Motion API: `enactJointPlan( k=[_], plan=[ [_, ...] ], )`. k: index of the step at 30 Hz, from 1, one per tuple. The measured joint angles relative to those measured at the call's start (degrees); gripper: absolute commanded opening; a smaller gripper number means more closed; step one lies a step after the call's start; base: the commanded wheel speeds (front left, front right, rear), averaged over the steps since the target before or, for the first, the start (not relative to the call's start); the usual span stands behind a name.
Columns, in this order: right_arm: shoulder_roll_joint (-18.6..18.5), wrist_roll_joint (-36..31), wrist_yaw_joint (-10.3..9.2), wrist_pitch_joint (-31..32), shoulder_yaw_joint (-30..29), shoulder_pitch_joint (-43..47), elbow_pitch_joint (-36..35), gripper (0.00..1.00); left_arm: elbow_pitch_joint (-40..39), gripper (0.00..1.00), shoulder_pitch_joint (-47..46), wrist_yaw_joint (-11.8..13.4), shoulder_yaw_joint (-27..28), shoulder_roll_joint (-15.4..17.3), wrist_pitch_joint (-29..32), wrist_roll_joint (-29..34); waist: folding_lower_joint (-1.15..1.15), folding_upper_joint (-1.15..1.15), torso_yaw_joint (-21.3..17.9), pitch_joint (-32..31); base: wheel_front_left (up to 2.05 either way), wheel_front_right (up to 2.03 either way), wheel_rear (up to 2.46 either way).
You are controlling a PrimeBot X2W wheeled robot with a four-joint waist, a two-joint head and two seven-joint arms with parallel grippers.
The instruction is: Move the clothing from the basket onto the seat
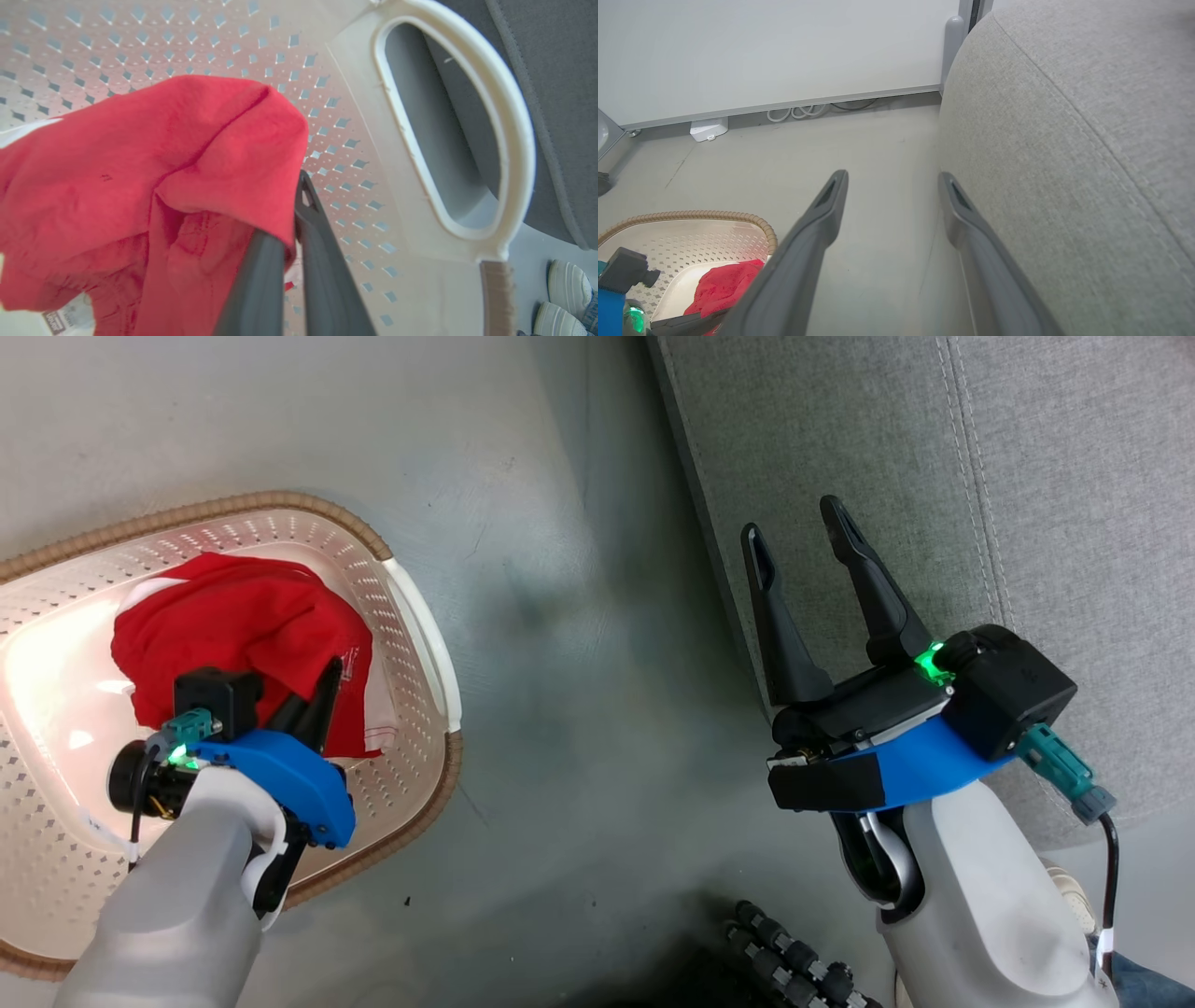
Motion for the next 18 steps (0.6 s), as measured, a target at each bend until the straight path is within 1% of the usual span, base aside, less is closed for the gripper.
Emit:
enactJointPlan(
  k=[11,18],
  plan=[
    [0.0,-0.04,0.0,-0.01,0.37,0.01,0.18,1.0,0.12,0.0,0.48,0.0,-1.26,0.26,0.0,-1.6,0.0,0.0,0.74,-0.69,0.0,0.0,0.0],
    [0.01,-0.86,0.0,-0.02,0.43,0.05,1.44,1.0,0.27,0.0,1.14,0.0,-1.66,-0.26,0.0,-2.54,0.0,0.0,1.65,-2.78,0.0,0.0,0.0]
  ],
)
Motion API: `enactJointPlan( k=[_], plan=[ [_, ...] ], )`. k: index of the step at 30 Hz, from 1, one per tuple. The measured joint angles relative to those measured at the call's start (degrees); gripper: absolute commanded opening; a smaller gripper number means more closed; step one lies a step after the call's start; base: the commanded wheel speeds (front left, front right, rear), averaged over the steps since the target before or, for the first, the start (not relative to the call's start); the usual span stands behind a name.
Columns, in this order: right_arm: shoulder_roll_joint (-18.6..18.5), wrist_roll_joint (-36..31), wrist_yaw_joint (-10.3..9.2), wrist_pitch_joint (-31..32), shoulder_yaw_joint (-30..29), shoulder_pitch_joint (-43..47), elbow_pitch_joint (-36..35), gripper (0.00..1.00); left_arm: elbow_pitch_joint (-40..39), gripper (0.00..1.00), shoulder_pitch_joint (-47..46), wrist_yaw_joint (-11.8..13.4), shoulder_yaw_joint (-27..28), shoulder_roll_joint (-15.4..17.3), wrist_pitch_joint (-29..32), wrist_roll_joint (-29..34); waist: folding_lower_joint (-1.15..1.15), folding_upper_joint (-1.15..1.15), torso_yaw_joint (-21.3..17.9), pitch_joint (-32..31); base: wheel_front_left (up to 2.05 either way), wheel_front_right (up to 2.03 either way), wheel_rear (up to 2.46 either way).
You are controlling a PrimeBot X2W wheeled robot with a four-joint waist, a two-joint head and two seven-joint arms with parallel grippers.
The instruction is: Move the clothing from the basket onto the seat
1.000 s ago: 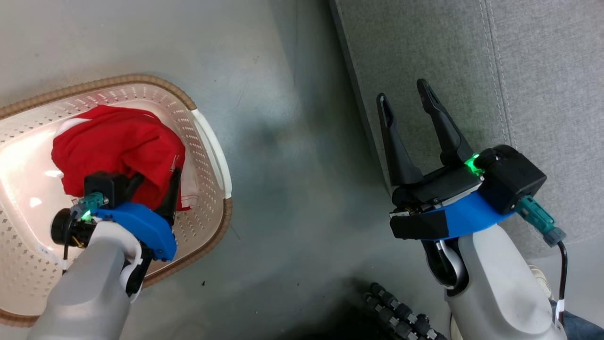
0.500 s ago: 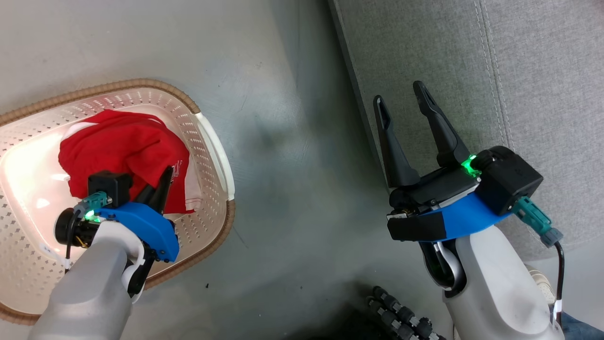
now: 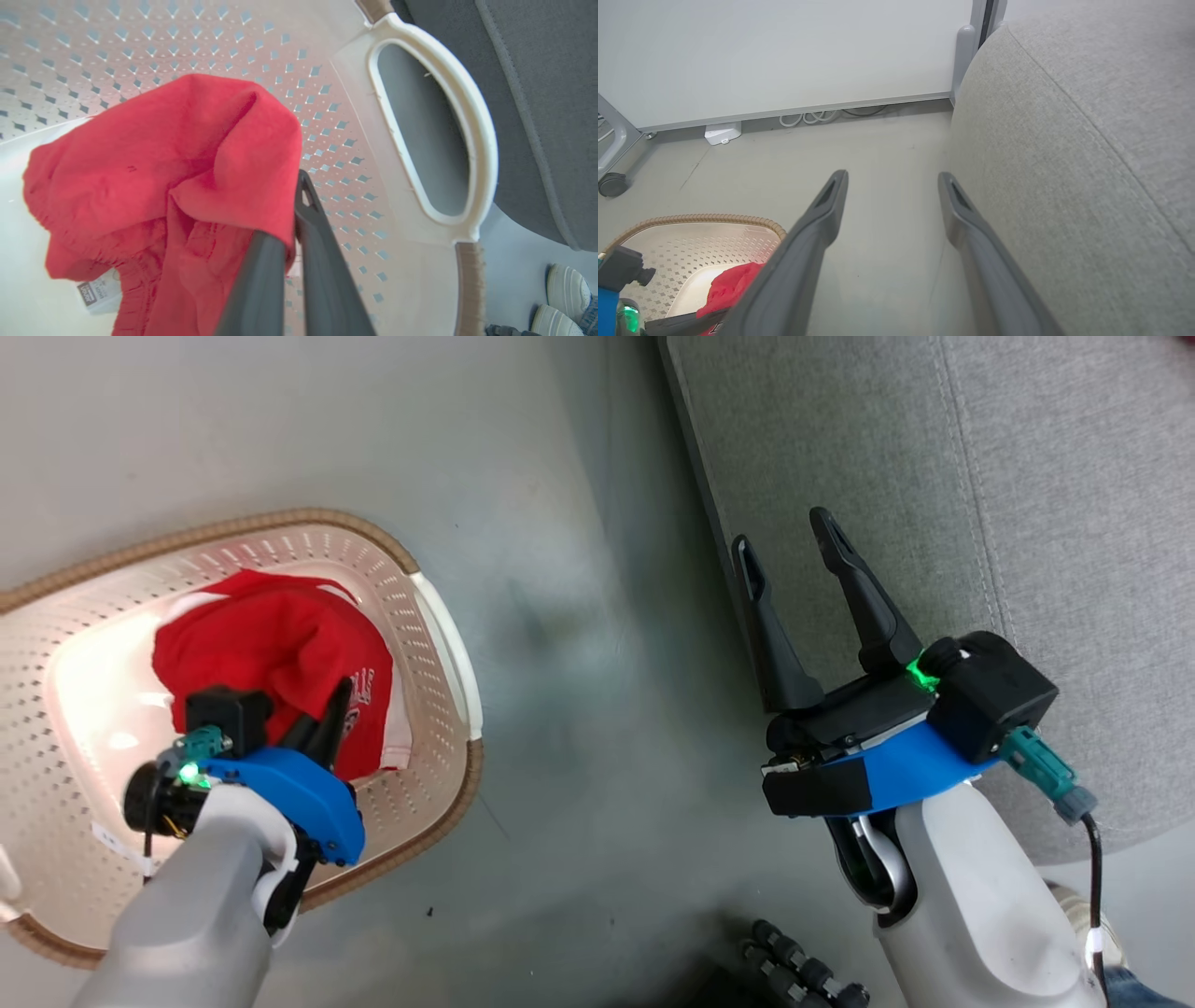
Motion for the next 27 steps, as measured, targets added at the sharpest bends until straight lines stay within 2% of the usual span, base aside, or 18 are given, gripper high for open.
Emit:
enactJointPlan(
  k=[6,11,27],
  plan=[
    [0.0,-1.4,0.0,0.0,-0.15,0.13,1.78,1.0,-0.47,0.0,1.25,0.0,0.11,-0.56,0.0,-0.04,0.0,0.0,1.27,-3.95,0.0,0.0,0.0],
    [0.03,-1.92,0.0,0.0,-0.6,0.81,3.66,1.0,-1.38,0.0,3.21,0.0,-2.16,-1.78,0.0,0.64,0.0,0.0,2.62,-9.03,0.0,0.0,0.0],
    [0.1,-3.79,0.0,4.2,-1.87,10.04,7.94,1.0,-9.26,0.0,6.7,0.0,-11.31,-3.35,0.0,1.38,-0.02,0.0,8.36,-32.27,0.0,0.0,0.0]
  ],
)
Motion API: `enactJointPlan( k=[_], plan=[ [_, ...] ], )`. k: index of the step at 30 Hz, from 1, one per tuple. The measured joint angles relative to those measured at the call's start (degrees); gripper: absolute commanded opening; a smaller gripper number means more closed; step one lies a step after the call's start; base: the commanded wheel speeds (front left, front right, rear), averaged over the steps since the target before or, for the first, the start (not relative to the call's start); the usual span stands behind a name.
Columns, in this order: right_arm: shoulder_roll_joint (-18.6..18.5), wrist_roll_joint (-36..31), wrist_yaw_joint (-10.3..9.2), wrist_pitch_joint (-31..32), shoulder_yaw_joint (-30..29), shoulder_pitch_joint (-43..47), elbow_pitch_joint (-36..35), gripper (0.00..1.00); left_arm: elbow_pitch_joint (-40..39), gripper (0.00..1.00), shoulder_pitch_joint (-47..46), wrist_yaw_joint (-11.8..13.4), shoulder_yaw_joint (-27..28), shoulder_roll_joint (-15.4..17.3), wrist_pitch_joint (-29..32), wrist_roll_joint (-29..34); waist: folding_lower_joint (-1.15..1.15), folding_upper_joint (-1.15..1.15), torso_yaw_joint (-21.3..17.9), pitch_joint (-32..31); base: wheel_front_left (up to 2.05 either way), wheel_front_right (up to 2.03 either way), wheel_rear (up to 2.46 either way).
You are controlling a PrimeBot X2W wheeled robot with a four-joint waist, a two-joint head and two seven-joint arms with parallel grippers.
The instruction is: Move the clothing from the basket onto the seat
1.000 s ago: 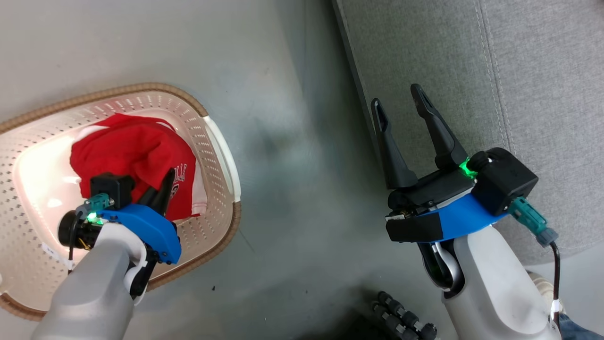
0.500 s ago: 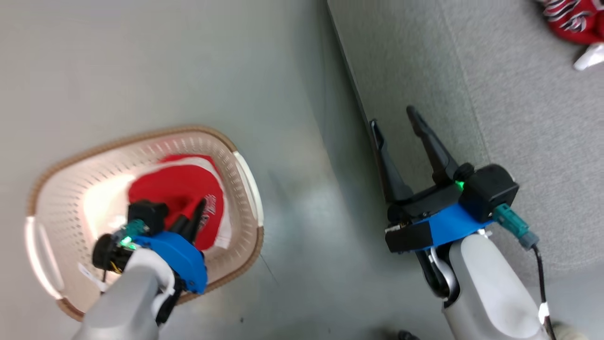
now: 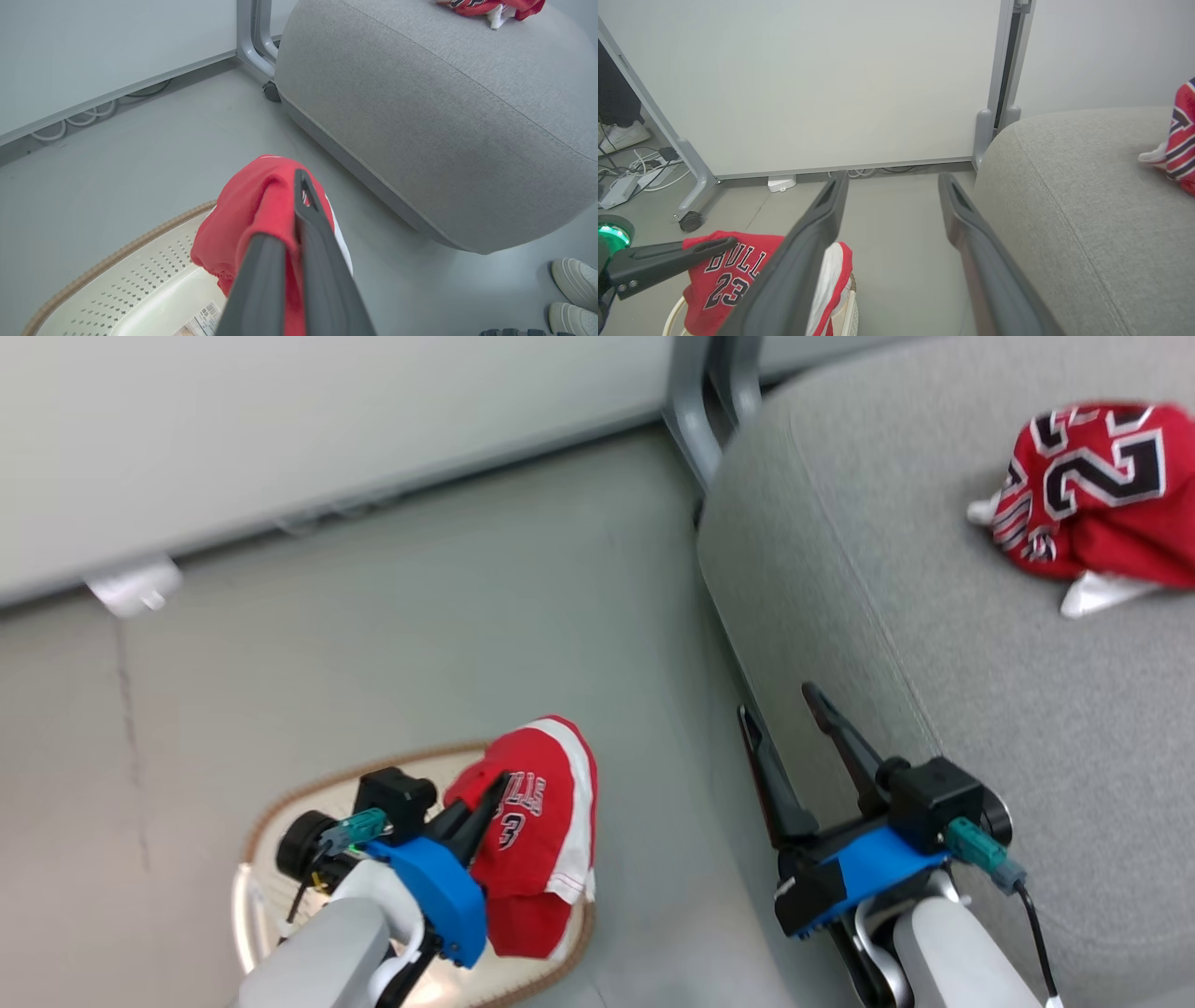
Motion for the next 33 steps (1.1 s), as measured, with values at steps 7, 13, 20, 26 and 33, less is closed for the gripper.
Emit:
enactJointPlan(
  k=[7,13,20,26,33],
  plan=[
    [0.0,-0.77,0.0,2.88,-0.77,4.31,-1.24,1.0,-3.14,0.0,-2.52,0.0,-1.63,-2.25,0.0,-2.03,0.0,0.0,3.62,-8.56,0.0,0.0,0.0],
    [0.0,-0.36,-0.01,4.5,-0.09,6.42,-2.55,1.0,-4.76,0.0,-5.34,0.0,-4.33,-3.63,0.65,-4.53,0.01,0.0,6.98,-13.49,0.0,0.0,0.0],
    [0.01,-0.35,0.0,5.93,0.51,7.34,-3.74,1.0,-5.21,0.0,-10.34,0.0,-6.15,-4.71,1.44,-6.27,0.01,0.0,9.78,-15.89,0.0,0.0,0.0],
    [0.01,-0.56,0.0,6.57,0.64,7.79,-4.13,1.0,-4.36,0.0,-11.26,0.0,-7.36,-5.44,1.26,-7.49,0.02,0.0,9.89,-16.06,0.0,0.0,0.0],
    [0.0,-0.93,-0.01,7.54,1.27,7.9,-3.67,1.0,-3.67,0.0,-11.62,0.0,-8.59,-5.9,0.75,-8.55,0.02,0.0,9.9,-15.78,0.0,0.0,0.0]
  ],
)
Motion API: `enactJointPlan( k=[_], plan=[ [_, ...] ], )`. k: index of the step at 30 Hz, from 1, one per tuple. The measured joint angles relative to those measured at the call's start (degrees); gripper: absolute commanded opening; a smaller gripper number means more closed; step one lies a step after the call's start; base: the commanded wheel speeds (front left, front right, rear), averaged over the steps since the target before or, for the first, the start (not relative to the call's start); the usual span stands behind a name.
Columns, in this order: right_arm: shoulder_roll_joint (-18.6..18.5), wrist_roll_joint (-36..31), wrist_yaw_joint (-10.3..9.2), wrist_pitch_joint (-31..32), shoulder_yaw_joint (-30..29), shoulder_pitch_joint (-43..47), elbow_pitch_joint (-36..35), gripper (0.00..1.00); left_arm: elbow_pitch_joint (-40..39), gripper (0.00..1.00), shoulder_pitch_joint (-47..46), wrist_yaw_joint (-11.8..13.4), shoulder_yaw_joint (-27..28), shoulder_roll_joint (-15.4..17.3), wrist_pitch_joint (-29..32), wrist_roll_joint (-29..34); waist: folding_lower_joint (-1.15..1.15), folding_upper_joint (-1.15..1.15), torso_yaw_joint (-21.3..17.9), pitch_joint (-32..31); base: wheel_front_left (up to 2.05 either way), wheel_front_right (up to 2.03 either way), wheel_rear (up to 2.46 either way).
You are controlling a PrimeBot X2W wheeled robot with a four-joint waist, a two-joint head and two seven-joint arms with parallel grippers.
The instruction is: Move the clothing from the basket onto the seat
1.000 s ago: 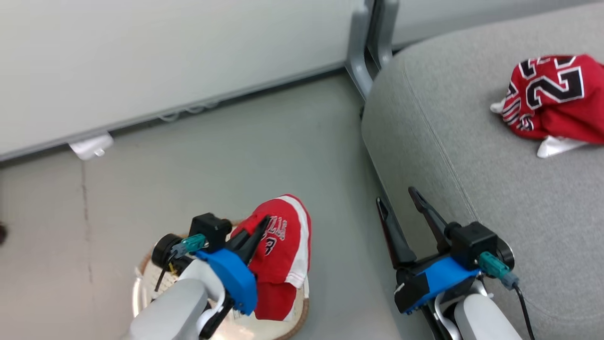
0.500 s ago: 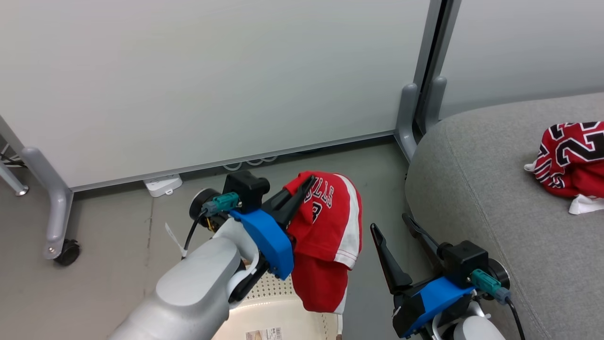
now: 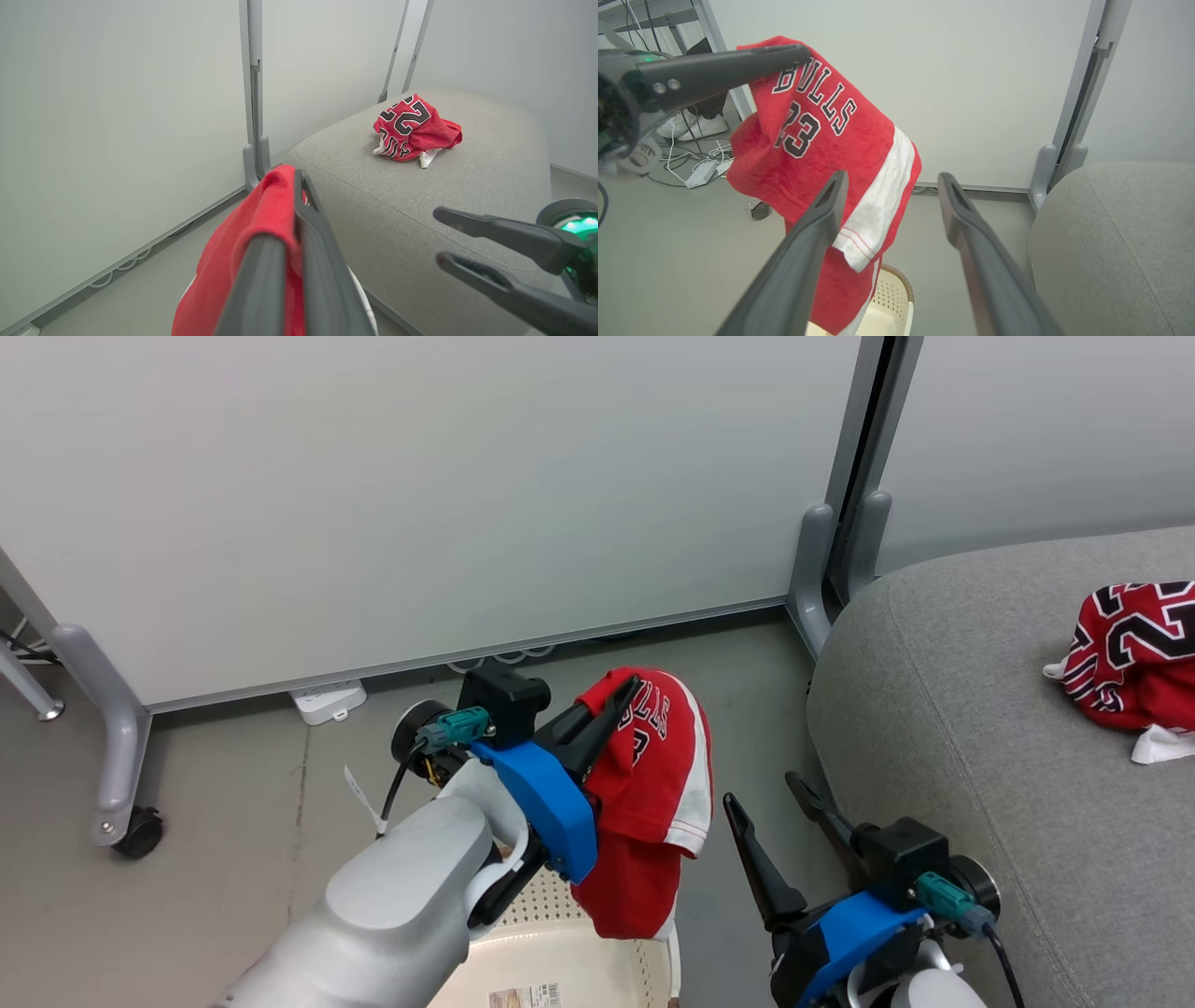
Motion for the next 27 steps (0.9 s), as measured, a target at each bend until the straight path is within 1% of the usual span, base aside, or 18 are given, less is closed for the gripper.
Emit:
enactJointPlan(
  k=[5,13,23,27],
  plan=[
    [-0.02,0.55,0.0,1.52,1.56,-1.13,2.9,1.0,0.08,0.0,-0.28,0.0,-1.04,-0.44,-0.29,-0.59,0.0,0.0,0.14,-0.16,0.0,0.0,0.0],
    [-1.2,2.67,0.0,2.1,5.04,-8.3,10.18,1.0,-0.52,0.0,-0.33,0.0,-3.15,-1.32,-0.51,-1.47,0.0,0.0,0.8,-0.81,0.0,0.0,0.0],
    [-2.81,4.7,0.01,0.76,10.65,-16.56,18.58,1.0,-1.91,0.0,-0.32,0.0,-6.61,-1.89,-0.62,-3.57,0.0,0.0,2.12,-1.58,0.0,0.0,0.0],
    [-3.03,5.04,0.01,-0.59,12.43,-19.36,20.62,1.0,-2.32,0.0,-0.37,0.0,-7.72,-1.85,-0.68,-4.55,0.0,0.0,2.42,-1.68,0.0,0.0,0.0]
  ],
)
